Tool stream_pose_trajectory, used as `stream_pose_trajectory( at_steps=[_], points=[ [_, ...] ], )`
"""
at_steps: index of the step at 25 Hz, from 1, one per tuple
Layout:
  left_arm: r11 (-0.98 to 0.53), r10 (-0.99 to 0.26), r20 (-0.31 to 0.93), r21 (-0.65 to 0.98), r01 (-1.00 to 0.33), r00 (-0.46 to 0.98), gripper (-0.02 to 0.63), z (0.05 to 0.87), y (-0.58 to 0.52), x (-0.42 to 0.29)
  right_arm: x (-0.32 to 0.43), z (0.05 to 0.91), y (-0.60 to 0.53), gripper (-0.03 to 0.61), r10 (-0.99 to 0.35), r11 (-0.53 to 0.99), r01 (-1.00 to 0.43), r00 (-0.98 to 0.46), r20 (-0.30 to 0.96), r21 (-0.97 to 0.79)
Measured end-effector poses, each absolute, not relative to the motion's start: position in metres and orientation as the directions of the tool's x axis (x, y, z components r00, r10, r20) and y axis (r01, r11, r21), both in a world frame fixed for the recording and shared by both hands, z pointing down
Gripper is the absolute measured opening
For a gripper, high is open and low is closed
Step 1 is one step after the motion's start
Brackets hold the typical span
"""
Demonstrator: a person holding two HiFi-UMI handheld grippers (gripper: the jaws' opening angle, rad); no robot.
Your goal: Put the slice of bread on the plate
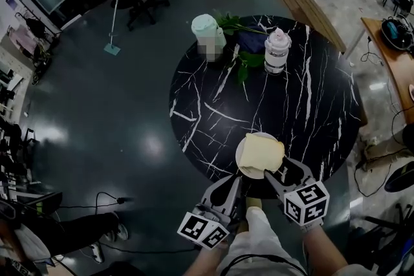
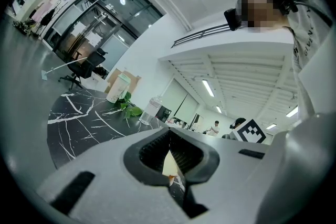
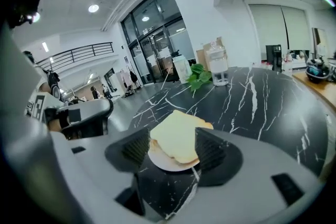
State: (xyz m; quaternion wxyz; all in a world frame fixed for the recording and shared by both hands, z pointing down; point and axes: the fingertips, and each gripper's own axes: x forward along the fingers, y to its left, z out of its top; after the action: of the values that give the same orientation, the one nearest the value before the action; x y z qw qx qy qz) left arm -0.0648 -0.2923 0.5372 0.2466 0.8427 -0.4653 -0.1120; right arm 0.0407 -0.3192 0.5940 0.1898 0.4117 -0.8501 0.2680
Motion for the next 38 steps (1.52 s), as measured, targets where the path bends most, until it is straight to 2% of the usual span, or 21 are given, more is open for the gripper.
stream_pose_trajectory(
  at_steps=[5, 10, 13, 19, 38],
  points=[
    [-0.455, -0.836, 0.035, 0.514, -0.727, 0.548, 0.008, 0.532, -0.288, -0.062, 0.036, 0.573, -0.307, 0.243, -0.600, 0.550, -0.766, -0.640, 0.480, -0.333],
    [-0.470, -0.830, 0.025, 0.506, -0.724, 0.557, 0.008, 0.523, -0.280, -0.059, 0.032, 0.545, -0.292, 0.096, -0.603, 0.593, -0.729, -0.684, 0.411, -0.343],
    [-0.480, -0.826, 0.020, 0.500, -0.721, 0.563, 0.008, 0.516, -0.275, -0.056, 0.032, 0.530, -0.284, 0.048, -0.605, 0.608, -0.714, -0.699, 0.380, -0.346],
    [-0.504, -0.810, 0.017, 0.492, -0.710, 0.587, 0.008, 0.509, -0.262, -0.047, 0.034, 0.515, -0.265, 0.025, -0.609, 0.617, -0.706, -0.708, 0.358, -0.347],
    [-0.588, -0.765, -0.048, 0.459, -0.667, 0.642, 0.008, 0.470, -0.226, -0.030, 0.030, 0.468, -0.210, 0.011, -0.649, 0.643, -0.708, -0.706, 0.285, -0.290]
  ],
)
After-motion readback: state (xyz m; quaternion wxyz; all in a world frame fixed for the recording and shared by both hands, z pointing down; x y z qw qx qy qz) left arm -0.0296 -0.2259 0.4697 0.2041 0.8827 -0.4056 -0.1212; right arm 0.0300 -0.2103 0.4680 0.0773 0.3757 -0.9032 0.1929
